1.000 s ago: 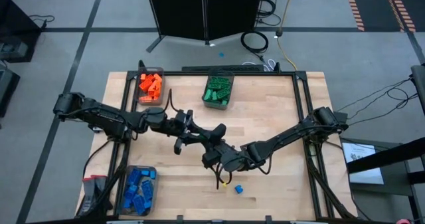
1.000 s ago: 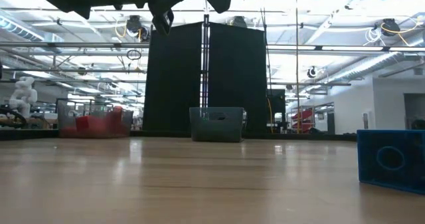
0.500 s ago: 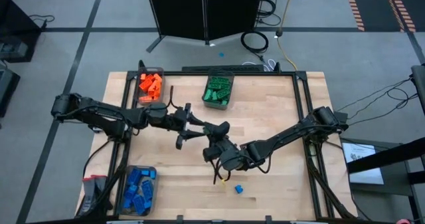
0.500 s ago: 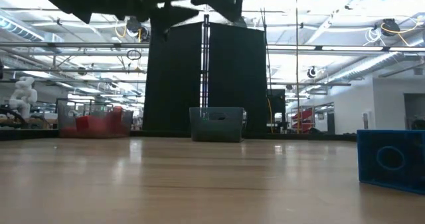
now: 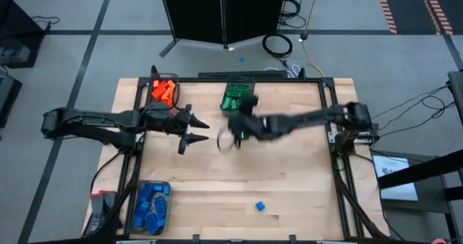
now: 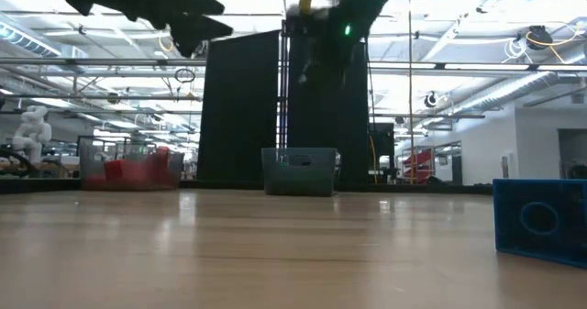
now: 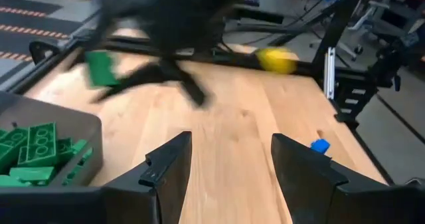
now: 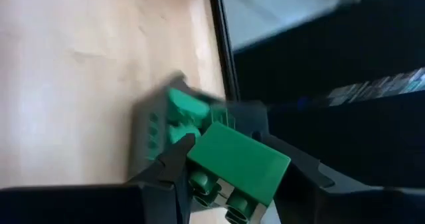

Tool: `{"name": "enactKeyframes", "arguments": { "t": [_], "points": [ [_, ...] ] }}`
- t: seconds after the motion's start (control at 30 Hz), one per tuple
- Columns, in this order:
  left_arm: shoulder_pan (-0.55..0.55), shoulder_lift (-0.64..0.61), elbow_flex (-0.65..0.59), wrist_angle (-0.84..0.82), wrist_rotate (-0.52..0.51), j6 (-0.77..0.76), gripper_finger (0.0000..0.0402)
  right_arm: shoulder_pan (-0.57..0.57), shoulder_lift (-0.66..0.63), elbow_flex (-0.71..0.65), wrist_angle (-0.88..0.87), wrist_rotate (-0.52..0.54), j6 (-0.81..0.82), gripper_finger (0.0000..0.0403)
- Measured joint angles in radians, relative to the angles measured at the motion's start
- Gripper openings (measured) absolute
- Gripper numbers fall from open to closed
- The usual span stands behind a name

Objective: Sort blocks
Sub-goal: Put the green game piece into the top right black transparent bin, then put the blue game piece into the bottom left black transparent bin

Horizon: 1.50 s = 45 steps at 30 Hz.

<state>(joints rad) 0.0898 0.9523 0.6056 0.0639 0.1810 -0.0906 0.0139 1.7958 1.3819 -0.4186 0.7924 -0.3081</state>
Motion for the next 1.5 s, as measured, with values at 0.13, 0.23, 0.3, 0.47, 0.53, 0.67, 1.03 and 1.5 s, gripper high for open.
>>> {"name": "enactKeyframes", "arguments": {
  "t": [0.13, 0.23, 0.3, 0.47, 0.53, 0.67, 1.03, 1.5],
  "points": [
    [0.000, -0.059, 0.000, -0.067, -0.001, 0.000, 0.0206, -0.159, 0.005, 0.000, 0.039, -0.198, 0.034, 0.0140],
    [0.000, -0.086, 0.000, -0.127, -0.001, -0.007, 0.0206, -0.253, 0.013, 0.000, 0.074, -0.372, 0.038, 0.0140],
    [0.000, -0.097, 0.000, -0.161, -0.001, -0.008, 0.0206, -0.303, 0.026, 0.001, 0.114, -0.463, 0.057, 0.0140],
    [-0.001, -0.101, 0.000, -0.235, -0.002, -0.008, 0.0206, -0.398, 0.055, 0.000, 0.099, -0.644, 0.117, 0.0140],
    [-0.005, -0.097, 0.000, -0.242, -0.001, -0.009, 0.0206, -0.414, 0.068, 0.000, 0.086, -0.694, 0.108, 0.0140],
    [-0.021, -0.097, 0.000, -0.240, -0.002, -0.009, 0.0206, -0.425, 0.101, 0.000, 0.098, -0.698, 0.120, 0.0171],
    [-0.064, -0.096, 0.000, -0.240, -0.005, -0.004, 0.0206, -0.414, 0.076, 0.001, 0.058, -0.705, 0.120, 0.0342],
    [-0.073, -0.096, 0.000, -0.285, -0.005, -0.001, 0.0206, 0.027, -0.220, 0.077, -0.523, -0.993, 0.630, 0.0310]
  ]
}}
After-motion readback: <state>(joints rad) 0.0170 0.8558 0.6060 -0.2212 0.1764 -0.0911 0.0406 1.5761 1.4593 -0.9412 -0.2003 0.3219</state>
